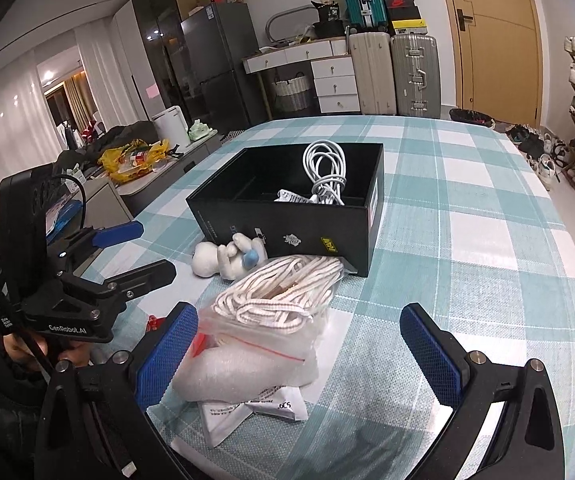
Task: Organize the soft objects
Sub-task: 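Withdraw the right gripper from the box toward the rope bag, then grasp the bag of white rope with the right gripper while the left grasps the red packet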
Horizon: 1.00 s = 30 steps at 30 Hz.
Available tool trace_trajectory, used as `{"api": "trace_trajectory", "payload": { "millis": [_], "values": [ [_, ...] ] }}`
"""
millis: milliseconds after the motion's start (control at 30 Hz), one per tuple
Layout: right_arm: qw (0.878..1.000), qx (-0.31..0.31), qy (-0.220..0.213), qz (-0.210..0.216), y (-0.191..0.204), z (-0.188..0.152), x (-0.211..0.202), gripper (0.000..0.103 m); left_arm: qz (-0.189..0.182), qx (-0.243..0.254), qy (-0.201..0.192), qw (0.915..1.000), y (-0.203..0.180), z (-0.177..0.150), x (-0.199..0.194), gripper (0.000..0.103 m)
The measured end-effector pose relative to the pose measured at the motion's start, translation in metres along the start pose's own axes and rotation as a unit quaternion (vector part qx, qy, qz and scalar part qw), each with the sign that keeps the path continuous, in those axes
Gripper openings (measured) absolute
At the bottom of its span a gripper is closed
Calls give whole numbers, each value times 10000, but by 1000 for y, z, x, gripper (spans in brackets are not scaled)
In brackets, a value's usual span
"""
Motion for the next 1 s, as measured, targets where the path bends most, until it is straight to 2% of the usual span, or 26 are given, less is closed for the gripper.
{"api": "trace_trajectory", "payload": {
  "millis": [300,633,800,1000],
  "values": [
    [9999,-84,97,19,7,-3,9,103,-190,189,136,9995,-8,-18,-9,103],
    [9998,-139,160,69,14,-1,17,103,-651,661,441,9947,-29,-38,-10,103],
    [9997,-122,181,94,14,0,18,103,-731,870,568,9919,-35,-47,-8,103],
    [9995,-123,256,106,16,2,25,103,-655,961,771,9902,-35,-57,1,102]
  ]
}}
Point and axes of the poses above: each gripper's, at about its wrist camera, not at the fingertips, and x roughly the way its jaws point, y to its left, z to its top, the point moved 9 cm from there along x, roughly the way its jaws point, and after that the axes turned 5 degrees about z, right-handed, at the moved point
